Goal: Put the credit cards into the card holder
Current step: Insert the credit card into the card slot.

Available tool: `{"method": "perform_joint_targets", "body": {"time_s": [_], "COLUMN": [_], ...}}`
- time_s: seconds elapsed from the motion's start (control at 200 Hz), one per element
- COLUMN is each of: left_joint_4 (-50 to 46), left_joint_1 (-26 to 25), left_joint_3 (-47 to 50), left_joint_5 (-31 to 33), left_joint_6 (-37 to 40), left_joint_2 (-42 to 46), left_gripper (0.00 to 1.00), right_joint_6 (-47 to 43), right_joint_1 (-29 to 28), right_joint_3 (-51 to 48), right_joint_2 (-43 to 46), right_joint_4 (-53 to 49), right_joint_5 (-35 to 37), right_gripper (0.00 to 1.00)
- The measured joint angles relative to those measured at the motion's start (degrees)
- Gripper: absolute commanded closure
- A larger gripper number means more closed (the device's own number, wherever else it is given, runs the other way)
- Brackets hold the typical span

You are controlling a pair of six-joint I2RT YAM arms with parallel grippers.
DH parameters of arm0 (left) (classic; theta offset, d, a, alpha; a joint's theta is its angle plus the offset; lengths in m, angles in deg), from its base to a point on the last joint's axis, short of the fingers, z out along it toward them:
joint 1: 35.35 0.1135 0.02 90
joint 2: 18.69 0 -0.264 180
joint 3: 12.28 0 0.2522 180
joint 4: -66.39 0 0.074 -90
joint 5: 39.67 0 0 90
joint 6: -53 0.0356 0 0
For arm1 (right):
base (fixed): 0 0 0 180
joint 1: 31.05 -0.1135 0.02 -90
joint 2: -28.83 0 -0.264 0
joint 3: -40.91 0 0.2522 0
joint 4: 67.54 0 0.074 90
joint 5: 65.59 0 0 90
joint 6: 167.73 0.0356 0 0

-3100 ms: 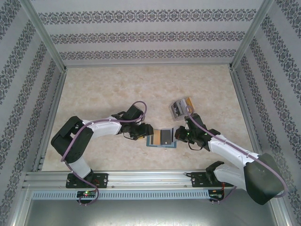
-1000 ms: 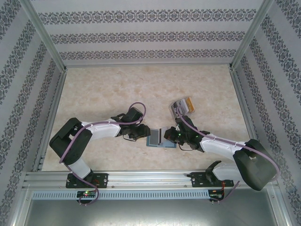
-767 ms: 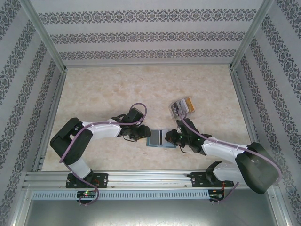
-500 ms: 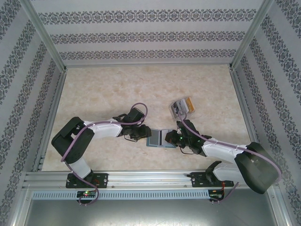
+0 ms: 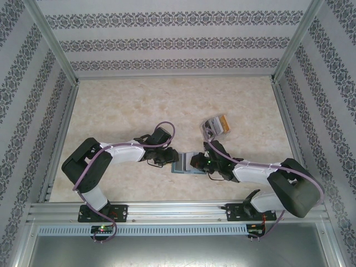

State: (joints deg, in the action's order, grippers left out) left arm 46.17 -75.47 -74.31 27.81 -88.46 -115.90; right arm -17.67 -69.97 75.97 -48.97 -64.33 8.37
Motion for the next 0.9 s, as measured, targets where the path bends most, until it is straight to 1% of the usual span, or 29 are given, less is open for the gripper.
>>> {"method": "perform_joint_targets", "body": {"time_s": [0.215, 0.345, 0.46, 0.535, 0.604, 0.639, 0.844, 0.899], "left_joint_4": [0.0, 0.0, -0.1, -0.2, -0.2, -0.2, -0.2, -0.2], "left_joint_1": [0.0, 0.0, 0.0, 0.0, 0.0, 0.0, 0.0, 0.0], "left_joint_3": [0.0, 0.0, 0.0, 0.0, 0.0, 0.0, 0.0, -0.1], "left_joint_5": [0.1, 0.2, 0.3, 0.3, 0.3, 0.3, 0.3, 0.3], "left_joint_6": [0.0, 0.0, 0.0, 0.0, 0.0, 0.0, 0.0, 0.0], "left_joint_2": [-0.2, -0.2, -0.2, -0.2, -0.2, -0.2, -0.2, -0.2], "left_gripper": [0.68, 0.68, 0.69, 0.70, 0.70, 0.70, 0.70, 0.70], "right_joint_6": [0.0, -0.6, -2.2, -3.5, -5.2, -6.0, -9.3, -9.7], "right_joint_1": [-0.7, -1.1, -1.1, -1.0, -0.9, -0.9, -0.3, -0.3], "right_joint_3": [2.8, 4.6, 5.9, 6.5, 7.3, 7.8, 10.4, 11.5], "right_joint_2": [-3.6, -4.5, -4.3, -3.6, -2.8, -2.4, -2.3, -3.1], "right_joint_4": [-0.6, -3.0, -6.6, -8.8, -11.4, -12.9, -19.3, -20.7], "right_joint_5": [0.1, 0.2, 0.5, 0.5, 0.6, 0.7, 1.5, 2.2], "right_gripper": [0.87, 0.83, 0.74, 0.64, 0.62, 0.60, 0.59, 0.61]}}
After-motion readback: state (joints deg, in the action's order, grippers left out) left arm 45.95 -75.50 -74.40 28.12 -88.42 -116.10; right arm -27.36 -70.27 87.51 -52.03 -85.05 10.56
